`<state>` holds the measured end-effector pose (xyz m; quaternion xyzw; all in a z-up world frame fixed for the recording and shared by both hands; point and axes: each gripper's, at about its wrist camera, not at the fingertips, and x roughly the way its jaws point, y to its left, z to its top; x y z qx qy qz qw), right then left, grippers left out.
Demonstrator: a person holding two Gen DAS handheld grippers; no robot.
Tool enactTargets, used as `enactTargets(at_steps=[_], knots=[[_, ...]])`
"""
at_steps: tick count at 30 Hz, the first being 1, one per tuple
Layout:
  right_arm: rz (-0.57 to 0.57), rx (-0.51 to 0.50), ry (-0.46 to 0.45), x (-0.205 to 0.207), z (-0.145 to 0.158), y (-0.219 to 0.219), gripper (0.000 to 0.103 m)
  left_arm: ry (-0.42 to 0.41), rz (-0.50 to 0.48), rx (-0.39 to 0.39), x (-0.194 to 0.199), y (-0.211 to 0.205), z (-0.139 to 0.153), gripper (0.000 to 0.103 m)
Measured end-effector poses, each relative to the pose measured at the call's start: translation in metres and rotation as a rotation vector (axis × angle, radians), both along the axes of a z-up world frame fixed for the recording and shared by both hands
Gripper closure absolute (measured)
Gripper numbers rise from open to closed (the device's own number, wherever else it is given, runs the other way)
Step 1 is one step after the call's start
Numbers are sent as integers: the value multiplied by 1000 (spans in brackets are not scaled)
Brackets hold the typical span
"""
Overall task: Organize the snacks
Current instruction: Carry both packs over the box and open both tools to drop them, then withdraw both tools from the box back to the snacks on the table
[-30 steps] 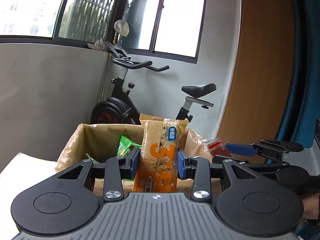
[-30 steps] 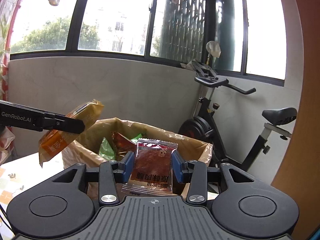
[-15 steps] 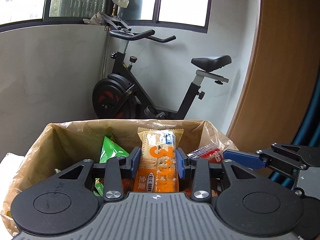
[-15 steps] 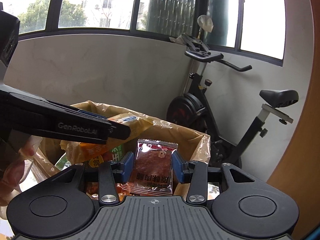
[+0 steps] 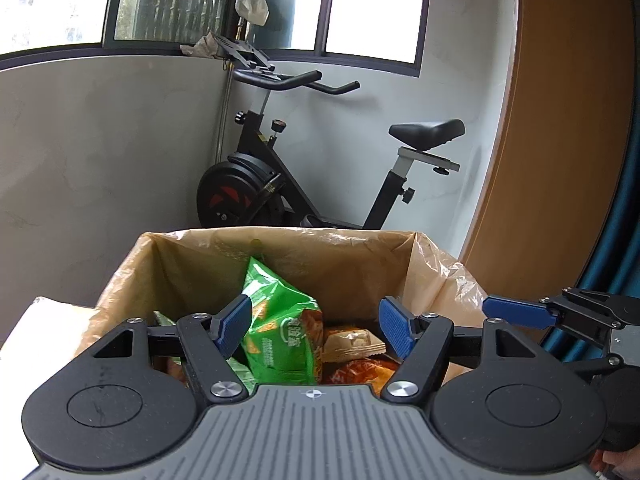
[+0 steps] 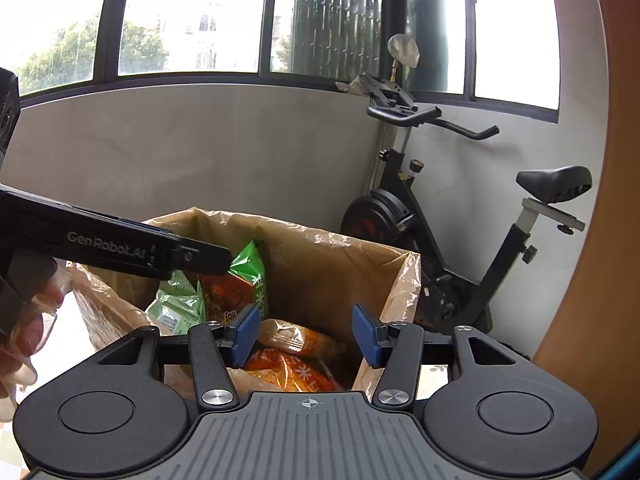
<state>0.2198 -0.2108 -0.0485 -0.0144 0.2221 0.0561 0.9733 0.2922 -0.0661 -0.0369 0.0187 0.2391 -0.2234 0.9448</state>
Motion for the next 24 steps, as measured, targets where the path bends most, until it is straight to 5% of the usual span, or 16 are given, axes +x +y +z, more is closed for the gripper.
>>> enactTargets(at_steps=[15, 24], knots=[[-123, 86, -75, -68, -17, -14, 55, -32, 194, 4, -37, 140, 15, 31], [-74, 55, 28, -84, -71, -6, 53, 36, 212, -17, -53, 170, -28, 32]])
